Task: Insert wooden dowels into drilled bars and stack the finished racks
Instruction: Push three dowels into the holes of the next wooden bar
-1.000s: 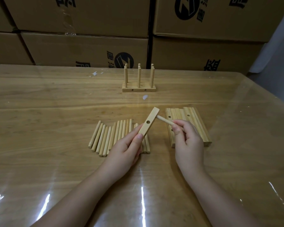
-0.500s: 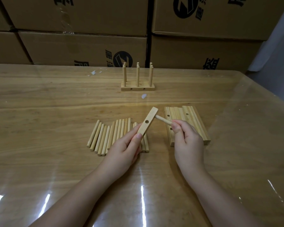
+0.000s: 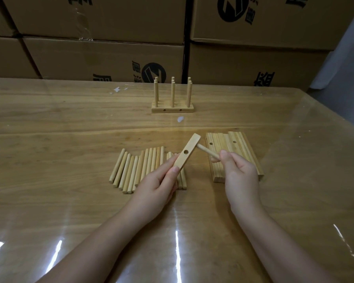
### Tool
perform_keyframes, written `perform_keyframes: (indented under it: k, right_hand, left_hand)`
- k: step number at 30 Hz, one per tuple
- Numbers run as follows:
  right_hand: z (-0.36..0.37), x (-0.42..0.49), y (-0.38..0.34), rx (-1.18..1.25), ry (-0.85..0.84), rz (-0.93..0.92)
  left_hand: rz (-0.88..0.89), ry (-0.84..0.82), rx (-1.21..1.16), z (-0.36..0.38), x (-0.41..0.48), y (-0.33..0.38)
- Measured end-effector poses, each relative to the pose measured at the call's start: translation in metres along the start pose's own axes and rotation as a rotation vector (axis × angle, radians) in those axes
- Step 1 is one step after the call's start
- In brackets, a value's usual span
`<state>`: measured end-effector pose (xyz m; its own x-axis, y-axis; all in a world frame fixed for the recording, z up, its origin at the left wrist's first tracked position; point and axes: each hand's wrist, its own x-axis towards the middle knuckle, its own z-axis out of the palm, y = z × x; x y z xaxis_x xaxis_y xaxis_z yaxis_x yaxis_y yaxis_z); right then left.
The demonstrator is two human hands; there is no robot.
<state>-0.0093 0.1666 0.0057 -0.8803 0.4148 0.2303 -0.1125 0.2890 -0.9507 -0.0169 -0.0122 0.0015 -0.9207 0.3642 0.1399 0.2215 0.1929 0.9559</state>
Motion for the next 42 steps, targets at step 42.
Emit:
perform_keyframes:
  k: [42]
  right_hand:
    - [0.009,0.002,0.010,-0.016,0.104,-0.238]
  left_hand:
    - [-0.146,0.077,-0.267,-0.001,0.006,-0.009]
